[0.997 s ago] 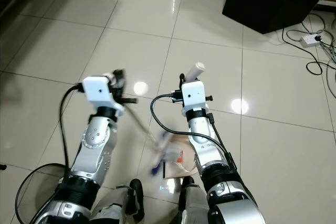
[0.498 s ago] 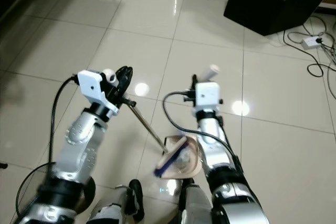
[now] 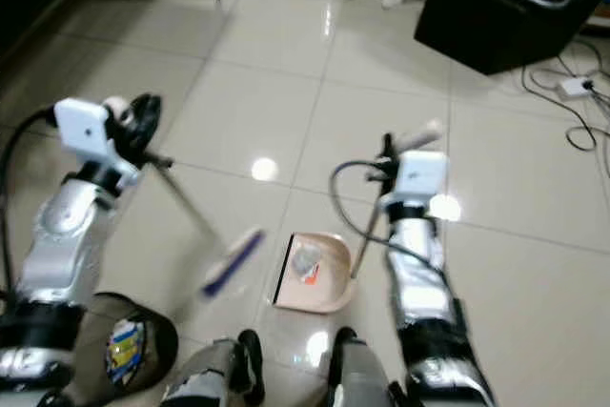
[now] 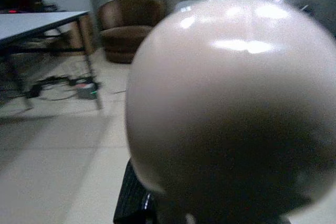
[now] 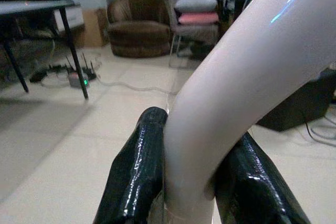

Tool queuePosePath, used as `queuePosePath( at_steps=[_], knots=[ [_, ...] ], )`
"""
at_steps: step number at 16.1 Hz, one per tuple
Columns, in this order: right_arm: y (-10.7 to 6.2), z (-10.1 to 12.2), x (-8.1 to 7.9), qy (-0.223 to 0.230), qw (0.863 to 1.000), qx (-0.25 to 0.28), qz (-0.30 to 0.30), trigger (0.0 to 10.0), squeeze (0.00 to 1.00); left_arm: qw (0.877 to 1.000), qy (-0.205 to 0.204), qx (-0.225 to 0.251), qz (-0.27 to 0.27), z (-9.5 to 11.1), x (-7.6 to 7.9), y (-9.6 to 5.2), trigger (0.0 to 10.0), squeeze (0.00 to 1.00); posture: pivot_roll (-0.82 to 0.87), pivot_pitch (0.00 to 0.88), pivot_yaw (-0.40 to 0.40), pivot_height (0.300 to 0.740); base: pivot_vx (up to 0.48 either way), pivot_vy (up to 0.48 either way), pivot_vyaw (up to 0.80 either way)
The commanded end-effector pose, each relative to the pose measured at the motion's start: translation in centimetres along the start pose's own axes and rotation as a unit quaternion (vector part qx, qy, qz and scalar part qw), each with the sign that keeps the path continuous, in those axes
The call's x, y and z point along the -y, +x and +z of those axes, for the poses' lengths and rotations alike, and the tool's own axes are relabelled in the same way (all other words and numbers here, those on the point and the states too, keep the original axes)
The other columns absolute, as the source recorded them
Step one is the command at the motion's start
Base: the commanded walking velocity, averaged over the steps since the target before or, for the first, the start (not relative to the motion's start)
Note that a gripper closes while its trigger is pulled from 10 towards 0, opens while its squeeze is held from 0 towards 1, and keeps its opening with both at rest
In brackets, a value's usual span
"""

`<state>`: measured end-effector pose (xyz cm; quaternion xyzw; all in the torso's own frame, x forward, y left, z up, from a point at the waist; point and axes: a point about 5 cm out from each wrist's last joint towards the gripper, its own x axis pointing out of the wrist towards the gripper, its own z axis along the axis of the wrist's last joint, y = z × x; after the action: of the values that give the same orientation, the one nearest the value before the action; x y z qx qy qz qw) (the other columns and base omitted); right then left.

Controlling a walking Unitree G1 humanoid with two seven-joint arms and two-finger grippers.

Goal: Sweep floor

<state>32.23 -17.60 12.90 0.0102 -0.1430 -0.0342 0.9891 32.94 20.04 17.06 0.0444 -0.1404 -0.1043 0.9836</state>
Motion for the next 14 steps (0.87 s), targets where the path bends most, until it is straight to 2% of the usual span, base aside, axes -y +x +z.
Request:
queuePosePath(
  at_steps=[1,2,3,5,8,10,11,13,14],
  knots=[
    [0.4,1.5,0.5,0.016,1.000,0.017,-0.001,10.0,0.00,1.000,0.009,-0.016,0.021,-0.7,-0.6,-0.8,10.0,0.00,0.02,0.130,0.073,0.740,0.000,0.000,0.00],
    [0.5,2.1,0.7,0.021,1.000,0.019,0.000,10.0,0.00,0.999,0.009,-0.026,0.028,-1.2,-0.7,-1.1,10.0,0.00,0.02,0.126,0.074,0.740,0.000,0.000,0.00],
    [0.8,3.7,1.1,0.039,0.999,0.021,0.007,10.0,0.00,0.998,0.014,-0.052,0.042,-2.2,-0.6,-2.0,10.0,0.00,0.02,0.122,0.075,0.740,0.000,0.000,0.00],
    [1.3,6.4,1.3,0.074,0.997,0.027,0.018,10.0,0.00,0.994,0.008,-0.101,0.044,-3.5,0.4,-3.3,10.0,0.00,0.01,0.109,0.072,0.740,0.000,0.000,0.00],
    [1.9,9.8,0.6,0.096,0.993,0.044,0.044,10.0,0.00,0.992,0.015,-0.119,0.038,-3.9,1.4,-4.9,10.0,0.00,0.01,0.106,0.071,0.740,0.000,0.000,0.00],
    [2.6,12.4,-0.6,0.112,0.989,0.057,0.073,10.0,0.00,0.988,0.024,-0.146,0.034,-4.2,2.3,-6.4,10.0,0.00,0.01,0.098,0.067,0.740,0.000,0.000,0.80],
    [2.8,13.5,-1.4,0.118,0.986,0.058,0.098,10.0,0.00,0.985,0.025,-0.161,0.052,-4.2,2.6,-7.2,10.0,0.00,0.02,0.095,0.064,0.740,0.000,0.000,0.80],
    [2.8,13.9,-1.8,0.122,0.985,0.053,0.111,10.0,0.00,0.982,0.031,-0.175,0.068,-4.4,2.5,-7.7,10.0,0.00,0.02,0.091,0.057,0.740,0.000,0.000,0.80],
    [2.9,14.5,-2.4,0.123,0.982,0.047,0.132,10.0,0.00,0.978,0.045,-0.183,0.086,-4.4,2.2,-8.6,10.0,0.00,0.02,0.090,0.049,0.740,0.000,0.000,0.80]
  ],
)
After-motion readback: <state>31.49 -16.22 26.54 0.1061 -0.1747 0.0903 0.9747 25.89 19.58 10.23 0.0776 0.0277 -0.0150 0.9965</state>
